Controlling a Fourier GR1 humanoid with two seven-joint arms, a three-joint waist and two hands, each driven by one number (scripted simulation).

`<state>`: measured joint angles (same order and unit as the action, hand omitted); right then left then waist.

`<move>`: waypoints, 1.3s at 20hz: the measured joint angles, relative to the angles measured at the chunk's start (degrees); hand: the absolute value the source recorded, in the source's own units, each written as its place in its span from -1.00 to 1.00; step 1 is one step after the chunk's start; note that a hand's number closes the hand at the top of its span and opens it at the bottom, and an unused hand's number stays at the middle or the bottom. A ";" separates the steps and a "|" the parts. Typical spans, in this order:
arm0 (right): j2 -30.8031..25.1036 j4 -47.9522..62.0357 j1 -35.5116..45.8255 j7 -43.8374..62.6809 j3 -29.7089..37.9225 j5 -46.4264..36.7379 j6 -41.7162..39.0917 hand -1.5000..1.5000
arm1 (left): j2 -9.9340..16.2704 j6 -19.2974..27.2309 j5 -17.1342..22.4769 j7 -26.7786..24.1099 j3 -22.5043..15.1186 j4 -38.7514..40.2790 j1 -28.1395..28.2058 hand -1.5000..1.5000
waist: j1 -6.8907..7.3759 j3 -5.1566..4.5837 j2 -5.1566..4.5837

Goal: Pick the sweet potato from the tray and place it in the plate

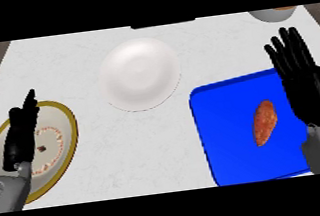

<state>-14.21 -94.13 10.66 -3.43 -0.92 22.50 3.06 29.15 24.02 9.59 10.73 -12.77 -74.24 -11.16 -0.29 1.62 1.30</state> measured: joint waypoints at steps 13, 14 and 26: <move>3.24 15.70 1.00 4.52 3.84 -24.66 38.80 -1.00 | -3.93 -9.35 4.76 -11.86 -1.36 -5.35 3.08 0.00 | 1.68 -2.11 -1.87; 4.79 16.35 1.29 4.40 2.89 -27.27 42.40 -1.00 | -4.11 -10.16 5.15 -13.29 -1.13 -4.97 3.75 0.00 | 1.65 -2.04 -1.79; 13.50 17.94 -4.90 22.85 -5.81 -61.27 58.28 -1.00 | -4.53 -14.77 6.72 -19.23 1.54 -2.29 7.17 0.00 | -0.19 -1.93 -1.07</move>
<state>-0.71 -76.19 5.76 19.42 -6.73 -38.77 61.34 24.62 9.25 16.31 -8.50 -11.23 -76.53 -3.98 -0.49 -0.32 0.23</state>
